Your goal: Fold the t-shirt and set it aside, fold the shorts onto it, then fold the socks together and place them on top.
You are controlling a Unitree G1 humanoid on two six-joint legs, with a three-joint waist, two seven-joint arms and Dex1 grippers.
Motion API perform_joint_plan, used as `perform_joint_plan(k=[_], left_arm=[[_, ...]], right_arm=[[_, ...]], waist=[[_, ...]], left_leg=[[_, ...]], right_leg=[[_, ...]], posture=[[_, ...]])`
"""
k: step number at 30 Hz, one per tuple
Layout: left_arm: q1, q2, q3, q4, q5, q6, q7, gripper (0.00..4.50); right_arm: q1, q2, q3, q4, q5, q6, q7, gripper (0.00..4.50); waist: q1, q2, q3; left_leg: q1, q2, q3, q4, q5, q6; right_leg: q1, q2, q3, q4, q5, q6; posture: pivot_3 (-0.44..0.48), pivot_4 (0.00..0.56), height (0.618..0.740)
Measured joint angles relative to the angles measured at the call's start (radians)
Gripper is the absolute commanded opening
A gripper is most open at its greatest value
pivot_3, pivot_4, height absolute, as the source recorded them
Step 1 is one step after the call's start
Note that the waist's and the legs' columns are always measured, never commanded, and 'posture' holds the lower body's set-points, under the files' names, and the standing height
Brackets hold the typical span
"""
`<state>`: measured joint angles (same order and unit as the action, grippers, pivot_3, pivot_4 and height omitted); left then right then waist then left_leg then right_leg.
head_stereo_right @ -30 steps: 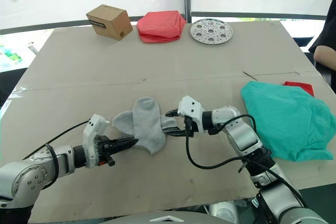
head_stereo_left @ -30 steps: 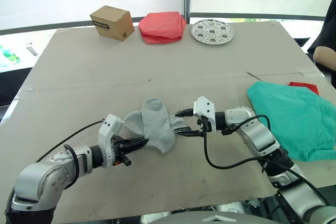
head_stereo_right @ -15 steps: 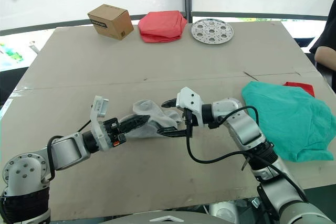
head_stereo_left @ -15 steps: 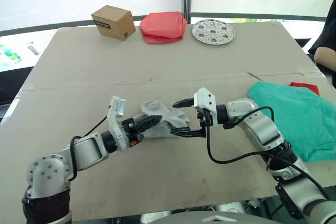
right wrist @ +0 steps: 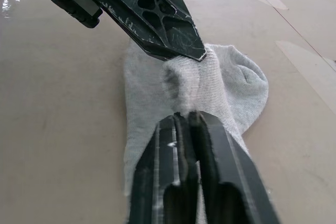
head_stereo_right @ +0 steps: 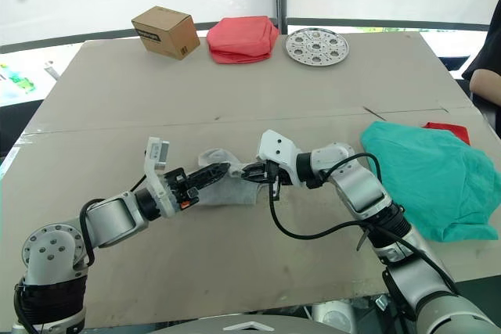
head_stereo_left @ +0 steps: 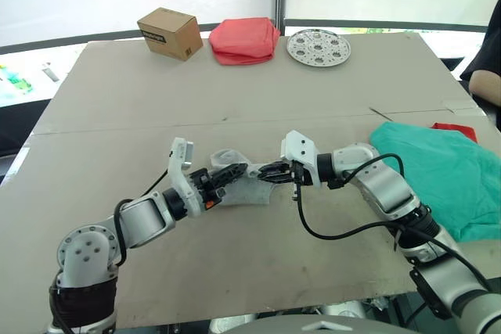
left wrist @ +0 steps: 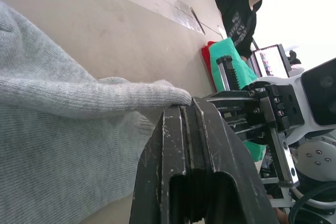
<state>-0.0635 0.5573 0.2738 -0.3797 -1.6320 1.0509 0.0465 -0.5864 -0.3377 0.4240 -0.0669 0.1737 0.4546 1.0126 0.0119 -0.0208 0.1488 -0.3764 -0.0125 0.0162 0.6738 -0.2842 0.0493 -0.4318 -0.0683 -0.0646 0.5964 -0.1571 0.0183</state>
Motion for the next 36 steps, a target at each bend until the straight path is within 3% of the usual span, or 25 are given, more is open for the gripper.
perform_joint_plan(k=[3,4,5,11,16,21,25,32,36], left_arm=[[0.002,0.003,-0.001,0.0,0.002,-0.019,-0.018,0.0],[0.009,0.015,-0.001,0.0,0.007,-0.022,-0.039,0.69],[0.02,0.036,0.005,0.0,0.023,-0.028,-0.071,0.89],[0.022,0.116,0.099,0.043,0.129,-0.091,-0.213,3.58],[0.037,0.15,0.124,0.061,0.157,-0.095,-0.337,3.58],[0.067,0.166,0.058,0.011,0.291,-0.111,-0.465,3.58],[0.046,0.126,0.017,-0.041,0.298,-0.113,-0.463,3.58],[0.047,0.122,0.039,0.001,0.341,-0.125,-0.462,3.58],[-0.042,0.096,0.036,-0.026,0.211,-0.113,-0.429,3.58]], right_arm=[[0.0,0.003,-0.001,0.0,0.001,0.001,0.0,0.09],[0.001,0.013,-0.008,0.0,0.015,0.016,-0.004,0.0],[0.002,0.034,-0.032,0.0,0.045,0.051,-0.016,0.0],[0.019,0.121,-0.249,-0.046,0.287,0.33,-0.124,0.0],[0.025,0.183,-0.364,-0.078,0.43,0.499,-0.22,0.0],[-0.005,0.229,-0.406,-0.07,0.489,0.59,-0.326,0.0],[-0.012,0.265,-0.443,-0.073,0.548,0.636,-0.37,0.0],[-0.031,0.285,-0.483,-0.094,0.692,0.717,-0.38,0.0],[-0.101,0.309,-0.513,-0.085,0.754,0.725,-0.425,0.0]], waist=[[0.0,0.0,0.0],[0.0,0.0,0.0],[-0.001,0.0,0.0],[0.002,0.001,0.0],[-0.002,0.001,0.001],[-0.008,0.002,0.001],[-0.01,0.002,0.001],[-0.023,0.002,0.001],[-0.021,0.001,0.001]], left_leg=[[0.0,0.0,0.0,0.0,0.0,0.0],[0.0,0.0,0.0,0.0,0.0,0.0],[0.0,0.0,0.0,0.0,0.0,0.0],[0.0,0.0,0.0,-0.001,0.0,-0.001],[0.0,0.0,0.001,-0.003,0.0,-0.001],[0.0,0.0,0.001,-0.004,0.0,-0.001],[0.0,0.0,0.001,-0.004,0.0,-0.001],[0.0,0.001,0.0,-0.004,-0.001,0.001],[-0.001,0.0,-0.001,-0.004,-0.001,0.002]], right_leg=[[0.0,0.0,0.0,0.0,0.0,0.0],[0.0,0.0,0.0,0.0,0.0,0.0],[0.0,0.001,-0.001,0.0,0.0,0.0],[0.0,0.001,-0.003,-0.001,0.0,0.0],[-0.001,0.001,-0.003,-0.002,0.0,0.0],[-0.001,0.001,-0.003,-0.003,0.0,0.0],[-0.001,0.001,-0.002,-0.002,0.0,0.0],[-0.001,0.002,-0.002,-0.002,0.0,0.0],[0.0,0.001,-0.002,-0.002,0.0,0.001]], posture=[[0.0,0.15,0.74],[0.0,0.15,0.74],[0.0,0.15,0.74],[0.0,0.15,0.74],[0.0,0.15,0.74],[0.0,0.15,0.74],[0.0,0.15,0.74],[0.0,0.15,0.74],[0.0,0.15,0.74]])
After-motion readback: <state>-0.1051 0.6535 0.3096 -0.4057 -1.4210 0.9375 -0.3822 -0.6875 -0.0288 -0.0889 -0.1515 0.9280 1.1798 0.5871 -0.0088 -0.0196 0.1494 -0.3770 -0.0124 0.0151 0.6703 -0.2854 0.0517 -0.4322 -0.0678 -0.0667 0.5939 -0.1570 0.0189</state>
